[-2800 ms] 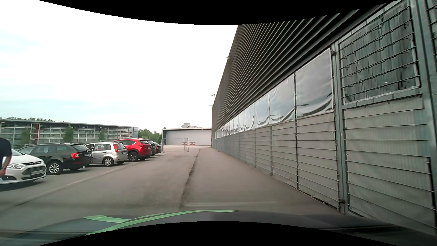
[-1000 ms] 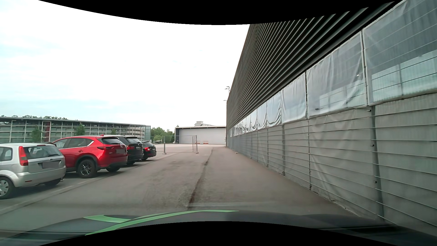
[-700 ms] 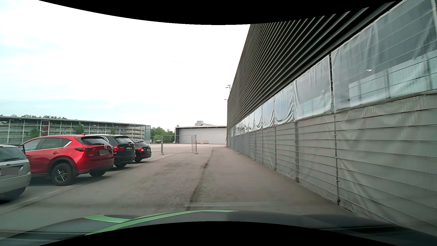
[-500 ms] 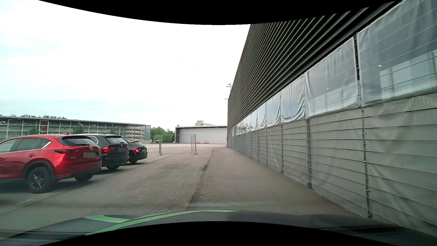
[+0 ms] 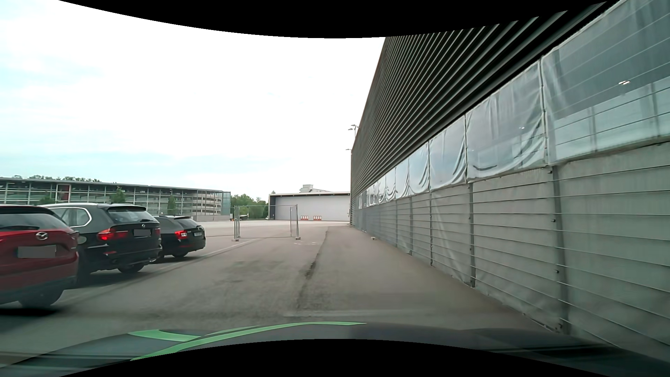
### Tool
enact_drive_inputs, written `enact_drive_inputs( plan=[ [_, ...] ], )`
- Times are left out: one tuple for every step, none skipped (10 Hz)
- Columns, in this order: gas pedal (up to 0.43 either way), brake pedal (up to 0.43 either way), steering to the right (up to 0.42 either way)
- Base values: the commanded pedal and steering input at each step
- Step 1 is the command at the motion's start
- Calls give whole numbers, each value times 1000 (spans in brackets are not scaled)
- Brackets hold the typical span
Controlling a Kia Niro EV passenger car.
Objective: Follow the waypoints while adhering to traffic rules and regulations
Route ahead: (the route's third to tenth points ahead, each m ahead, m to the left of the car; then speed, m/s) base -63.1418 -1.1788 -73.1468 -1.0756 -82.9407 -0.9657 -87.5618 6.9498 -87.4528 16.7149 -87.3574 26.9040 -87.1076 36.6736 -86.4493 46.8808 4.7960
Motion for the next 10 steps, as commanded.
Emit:
enact_drive_inputs(
  plan=[
    [20, 0, -8],
    [0, 0, -8],
    [0, 0, -8],
    [0, 0, -8],
    [0, 0, -10],
    [0, 0, -16],
    [0, 0, -28],
    [0, 0, -39],
    [0, 0, -53],
    [0, 0, -68]
  ],
)
